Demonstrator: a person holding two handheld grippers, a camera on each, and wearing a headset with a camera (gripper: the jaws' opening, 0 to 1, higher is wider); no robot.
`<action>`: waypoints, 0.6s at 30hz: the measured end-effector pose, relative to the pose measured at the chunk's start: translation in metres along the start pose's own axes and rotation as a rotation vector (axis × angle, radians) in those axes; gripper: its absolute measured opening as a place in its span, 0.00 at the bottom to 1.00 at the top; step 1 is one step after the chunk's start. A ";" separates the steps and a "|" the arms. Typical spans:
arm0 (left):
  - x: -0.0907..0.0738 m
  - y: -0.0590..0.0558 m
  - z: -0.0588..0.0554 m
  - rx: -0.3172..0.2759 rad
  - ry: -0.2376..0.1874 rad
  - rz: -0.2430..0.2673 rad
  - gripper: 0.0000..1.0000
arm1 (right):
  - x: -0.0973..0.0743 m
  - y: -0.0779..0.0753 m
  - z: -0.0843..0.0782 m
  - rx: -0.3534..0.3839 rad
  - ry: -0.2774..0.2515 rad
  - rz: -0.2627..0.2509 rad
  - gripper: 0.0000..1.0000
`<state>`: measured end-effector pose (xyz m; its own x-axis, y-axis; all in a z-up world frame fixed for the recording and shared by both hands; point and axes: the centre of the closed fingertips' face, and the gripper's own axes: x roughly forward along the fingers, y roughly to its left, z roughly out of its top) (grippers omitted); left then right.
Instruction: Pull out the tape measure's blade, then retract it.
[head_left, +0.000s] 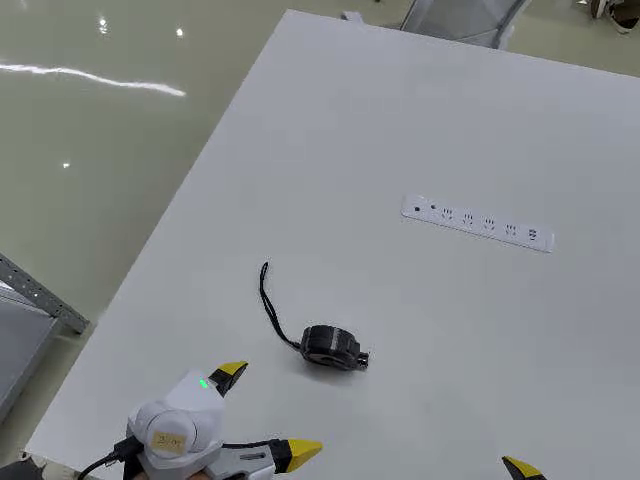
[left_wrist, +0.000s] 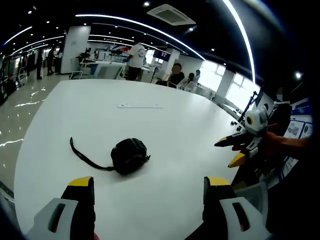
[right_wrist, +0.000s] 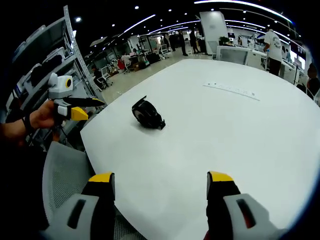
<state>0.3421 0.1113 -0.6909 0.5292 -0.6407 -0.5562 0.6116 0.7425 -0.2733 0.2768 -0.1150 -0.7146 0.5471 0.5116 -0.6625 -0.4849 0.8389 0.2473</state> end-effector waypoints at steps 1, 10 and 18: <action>0.000 0.000 0.000 0.000 0.000 0.000 0.86 | 0.000 0.000 0.000 -0.001 0.001 0.000 0.76; 0.012 0.010 0.004 -0.052 0.017 0.002 0.84 | 0.013 -0.013 0.011 -0.107 0.031 0.007 0.78; 0.020 0.016 0.006 -0.107 0.031 0.004 0.83 | 0.027 -0.020 0.024 -0.129 0.027 0.028 0.77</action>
<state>0.3665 0.1094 -0.7015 0.5121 -0.6329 -0.5807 0.5428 0.7624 -0.3523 0.3170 -0.1134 -0.7204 0.5144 0.5278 -0.6759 -0.5843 0.7926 0.1742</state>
